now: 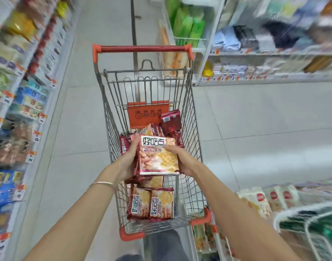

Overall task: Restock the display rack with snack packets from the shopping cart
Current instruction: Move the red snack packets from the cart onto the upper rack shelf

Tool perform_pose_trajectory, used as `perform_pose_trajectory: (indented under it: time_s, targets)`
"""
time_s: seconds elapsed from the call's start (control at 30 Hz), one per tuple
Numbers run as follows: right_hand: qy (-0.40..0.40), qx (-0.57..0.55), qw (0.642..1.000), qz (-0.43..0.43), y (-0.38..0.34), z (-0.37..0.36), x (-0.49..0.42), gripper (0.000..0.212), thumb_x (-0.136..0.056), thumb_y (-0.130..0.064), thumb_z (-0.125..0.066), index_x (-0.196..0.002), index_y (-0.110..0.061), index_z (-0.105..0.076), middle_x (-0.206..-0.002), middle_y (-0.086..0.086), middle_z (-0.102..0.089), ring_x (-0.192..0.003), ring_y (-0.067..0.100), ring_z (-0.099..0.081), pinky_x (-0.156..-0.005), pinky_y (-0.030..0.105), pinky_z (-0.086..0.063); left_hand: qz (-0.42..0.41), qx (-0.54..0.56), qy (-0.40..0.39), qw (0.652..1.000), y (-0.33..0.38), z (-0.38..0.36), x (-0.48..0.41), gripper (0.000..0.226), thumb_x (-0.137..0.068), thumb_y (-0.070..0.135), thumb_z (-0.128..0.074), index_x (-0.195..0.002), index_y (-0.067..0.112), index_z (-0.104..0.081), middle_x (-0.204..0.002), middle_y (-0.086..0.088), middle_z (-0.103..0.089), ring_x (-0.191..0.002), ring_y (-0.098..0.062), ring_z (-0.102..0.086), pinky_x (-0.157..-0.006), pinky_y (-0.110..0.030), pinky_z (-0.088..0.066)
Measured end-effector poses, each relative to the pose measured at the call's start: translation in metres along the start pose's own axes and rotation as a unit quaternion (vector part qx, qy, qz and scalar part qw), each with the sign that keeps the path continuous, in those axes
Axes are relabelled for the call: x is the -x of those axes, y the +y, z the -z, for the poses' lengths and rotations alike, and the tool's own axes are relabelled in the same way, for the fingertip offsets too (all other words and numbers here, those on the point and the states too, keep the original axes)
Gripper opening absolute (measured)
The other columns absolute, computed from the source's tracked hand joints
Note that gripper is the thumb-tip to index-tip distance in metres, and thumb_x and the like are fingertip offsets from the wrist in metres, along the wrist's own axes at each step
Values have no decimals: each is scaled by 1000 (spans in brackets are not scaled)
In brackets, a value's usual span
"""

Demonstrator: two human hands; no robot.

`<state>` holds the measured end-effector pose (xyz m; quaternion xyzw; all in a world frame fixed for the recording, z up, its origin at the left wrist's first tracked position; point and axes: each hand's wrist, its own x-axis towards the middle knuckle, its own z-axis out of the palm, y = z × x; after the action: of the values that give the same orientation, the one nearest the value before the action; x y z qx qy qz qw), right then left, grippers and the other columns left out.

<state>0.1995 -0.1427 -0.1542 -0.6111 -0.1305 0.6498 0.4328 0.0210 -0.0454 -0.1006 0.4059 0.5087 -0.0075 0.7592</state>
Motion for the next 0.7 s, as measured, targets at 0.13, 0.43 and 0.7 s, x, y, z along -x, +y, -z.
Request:
perform_pose_trajectory:
  time_s: [0.13,0.43,0.7]
  targets:
    - [36,2,998,52,-11,-15,62,41,-94,-44,-58,-118,-11,-57,-95,4,-72,-84,21,-68,-80,34,-54,-64,-89,-50,993,15,-8,27,117,-50,70,-88,-144,14,-46,-139,-25,-56,-123,-37,-58,-113,-54,-39]
    - [210,-92,954,194,-39,-22,253,27,-94,-34,-64,-111,-14,-66,-99,5,-75,-76,15,-72,-74,27,-59,-172,-184,-144,957,66,-115,146,36,-86,46,-70,-93,11,-63,-62,2,-57,-37,-5,-44,-39,-19,-37]
    - [406,-72,848,334,-14,-5,484,41,-95,-34,-63,-128,-10,-64,-115,4,-74,-97,16,-72,-86,25,-56,-260,-277,-309,872,72,-284,277,52,-76,47,-77,-105,5,-68,-91,-11,-73,-71,-24,-66,-70,-33,-56]
